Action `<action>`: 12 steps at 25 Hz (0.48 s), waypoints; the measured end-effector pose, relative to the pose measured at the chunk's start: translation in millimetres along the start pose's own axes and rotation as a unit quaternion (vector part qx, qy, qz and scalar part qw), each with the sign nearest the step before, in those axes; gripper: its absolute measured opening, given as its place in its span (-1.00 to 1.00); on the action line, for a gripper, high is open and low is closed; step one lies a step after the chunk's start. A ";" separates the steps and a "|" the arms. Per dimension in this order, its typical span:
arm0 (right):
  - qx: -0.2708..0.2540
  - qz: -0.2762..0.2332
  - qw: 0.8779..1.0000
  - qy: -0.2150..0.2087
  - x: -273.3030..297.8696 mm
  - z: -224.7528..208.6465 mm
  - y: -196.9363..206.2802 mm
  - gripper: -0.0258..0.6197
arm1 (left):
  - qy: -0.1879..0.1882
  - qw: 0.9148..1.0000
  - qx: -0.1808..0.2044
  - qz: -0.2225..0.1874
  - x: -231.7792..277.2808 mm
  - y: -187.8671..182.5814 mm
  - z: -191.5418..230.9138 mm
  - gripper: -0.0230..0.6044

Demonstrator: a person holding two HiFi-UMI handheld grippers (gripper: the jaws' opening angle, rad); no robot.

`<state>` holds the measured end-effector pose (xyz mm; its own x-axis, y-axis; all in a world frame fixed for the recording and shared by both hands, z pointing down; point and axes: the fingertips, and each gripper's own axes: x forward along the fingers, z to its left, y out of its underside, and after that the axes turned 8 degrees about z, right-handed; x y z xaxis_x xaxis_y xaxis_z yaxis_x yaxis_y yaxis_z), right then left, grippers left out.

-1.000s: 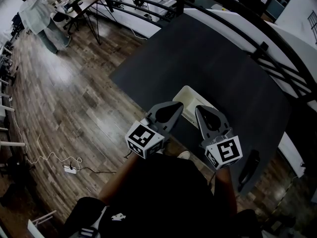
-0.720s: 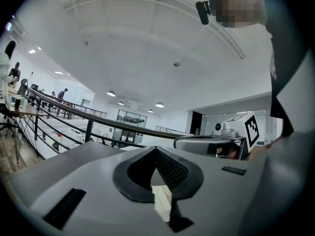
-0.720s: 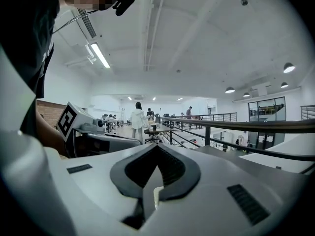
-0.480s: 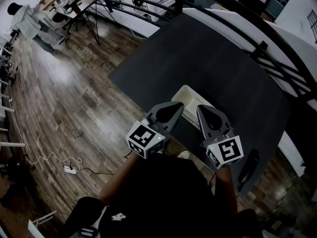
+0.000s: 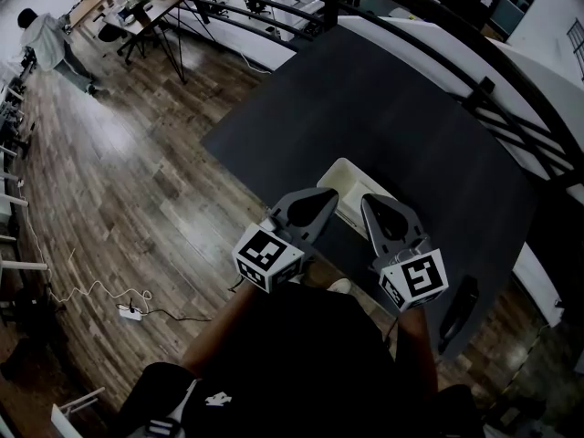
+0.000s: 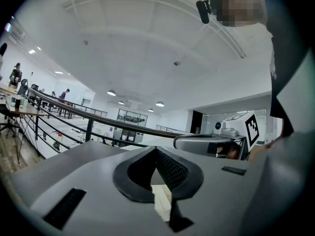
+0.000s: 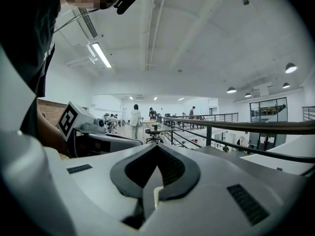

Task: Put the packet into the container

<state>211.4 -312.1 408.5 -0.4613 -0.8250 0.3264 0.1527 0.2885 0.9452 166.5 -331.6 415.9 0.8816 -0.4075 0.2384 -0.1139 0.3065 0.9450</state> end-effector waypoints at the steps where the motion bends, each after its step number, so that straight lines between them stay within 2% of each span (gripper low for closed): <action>1: -0.001 0.000 1.000 0.000 0.1 -0.2 -0.2 -0.91 | -0.001 1.000 -0.001 0.000 0.1 0.1 0.3 -0.91; 12: 0.011 0.002 1.000 -0.006 -0.9 2.5 4.1 -0.91 | -0.004 1.000 0.002 0.000 1.0 2.7 -1.6 -0.91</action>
<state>210.2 -308.9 412.1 -0.4718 -0.8180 0.3292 0.1354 0.3017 0.9437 167.7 -329.7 418.4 0.8781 -0.4137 0.2404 -0.1158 0.3036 0.9457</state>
